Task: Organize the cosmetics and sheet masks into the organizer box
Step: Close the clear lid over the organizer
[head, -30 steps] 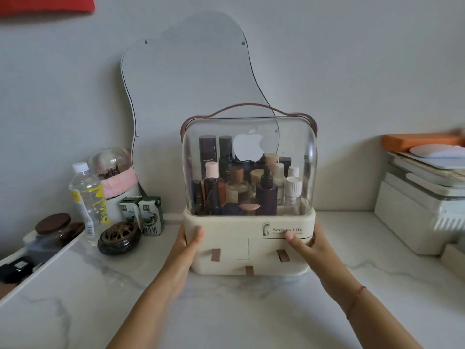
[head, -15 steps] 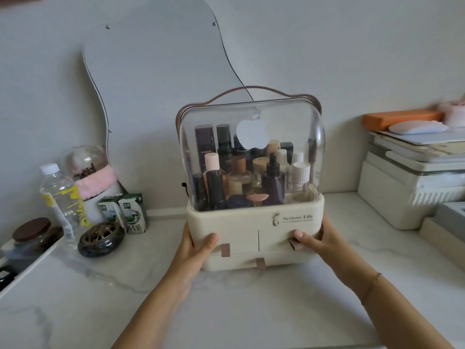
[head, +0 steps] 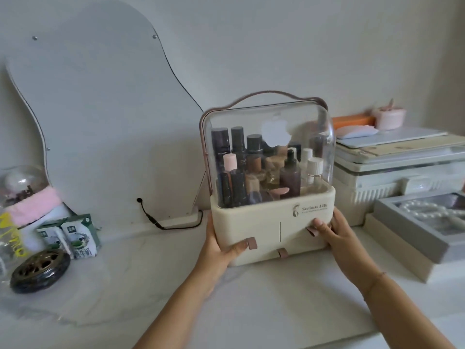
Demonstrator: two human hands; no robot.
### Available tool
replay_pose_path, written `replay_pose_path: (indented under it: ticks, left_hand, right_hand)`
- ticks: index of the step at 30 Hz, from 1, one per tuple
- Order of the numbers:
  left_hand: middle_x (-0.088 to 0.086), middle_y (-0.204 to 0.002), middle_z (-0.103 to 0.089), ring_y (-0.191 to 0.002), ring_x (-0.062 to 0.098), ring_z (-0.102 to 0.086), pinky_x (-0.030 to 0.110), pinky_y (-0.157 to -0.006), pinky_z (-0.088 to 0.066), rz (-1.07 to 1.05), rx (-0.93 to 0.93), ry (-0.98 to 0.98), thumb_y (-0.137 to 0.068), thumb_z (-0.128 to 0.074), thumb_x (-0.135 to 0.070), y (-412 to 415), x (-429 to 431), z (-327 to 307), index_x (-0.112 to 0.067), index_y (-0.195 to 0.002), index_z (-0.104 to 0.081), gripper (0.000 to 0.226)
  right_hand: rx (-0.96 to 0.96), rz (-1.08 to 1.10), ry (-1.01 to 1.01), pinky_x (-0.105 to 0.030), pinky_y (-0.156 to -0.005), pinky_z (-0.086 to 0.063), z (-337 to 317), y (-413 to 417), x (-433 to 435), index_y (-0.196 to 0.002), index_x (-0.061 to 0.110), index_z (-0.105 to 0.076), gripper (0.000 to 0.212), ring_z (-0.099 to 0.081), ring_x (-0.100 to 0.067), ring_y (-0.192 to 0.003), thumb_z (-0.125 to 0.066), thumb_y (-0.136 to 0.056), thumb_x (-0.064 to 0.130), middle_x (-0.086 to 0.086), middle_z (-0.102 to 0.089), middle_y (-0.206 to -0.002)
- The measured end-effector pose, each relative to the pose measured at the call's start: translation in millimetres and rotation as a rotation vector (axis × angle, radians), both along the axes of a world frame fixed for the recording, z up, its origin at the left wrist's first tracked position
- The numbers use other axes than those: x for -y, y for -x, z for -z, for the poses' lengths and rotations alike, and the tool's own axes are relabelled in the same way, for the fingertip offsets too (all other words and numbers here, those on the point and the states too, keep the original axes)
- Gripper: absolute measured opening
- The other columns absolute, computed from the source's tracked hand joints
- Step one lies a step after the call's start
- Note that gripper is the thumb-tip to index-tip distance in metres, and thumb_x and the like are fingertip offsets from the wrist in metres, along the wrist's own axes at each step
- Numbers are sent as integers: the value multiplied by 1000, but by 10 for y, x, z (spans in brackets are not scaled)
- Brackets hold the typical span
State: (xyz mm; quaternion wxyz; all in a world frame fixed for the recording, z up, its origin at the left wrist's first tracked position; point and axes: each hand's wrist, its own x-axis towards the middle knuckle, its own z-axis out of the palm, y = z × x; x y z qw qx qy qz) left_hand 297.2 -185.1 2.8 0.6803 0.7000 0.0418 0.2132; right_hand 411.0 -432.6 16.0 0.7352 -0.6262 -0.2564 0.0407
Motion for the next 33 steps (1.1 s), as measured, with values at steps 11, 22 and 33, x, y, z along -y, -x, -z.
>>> replay_pose_path:
  ticks: [11,22,33]
  left_hand:
    - [-26,-119,-62,-110,-4,-58,14,-78,-50,30,-26,-61,-68,-82,-18,-539,96,68,-37,-143,-25,96]
    - [-29,-116,-62,-107,-7,-58,8,-76,-47,-30,-28,-109,-68,-83,-21,-862,42,138,-35,-143,-27,94]
    - [-34,-110,-63,-101,-13,-58,3,-72,-44,-79,-26,-112,-73,-80,-15,-1056,21,183,-33,-144,-27,90]
  right_hand:
    - [-245,322,-46,-40,-81,-43,26,-304,67,-100,-5,-64,36,-56,-24,-87,-64,-85,28,-18,-63,-94]
    - [-510,624,-155,-25,-59,-35,-15,-422,-228,-77,5,-66,34,-44,-16,-65,-72,-77,39,-4,-55,-71]
    - [-579,695,-174,-31,-66,-37,-54,-553,-392,-60,15,-64,29,-35,-16,-61,-69,-77,37,-1,-47,-61]
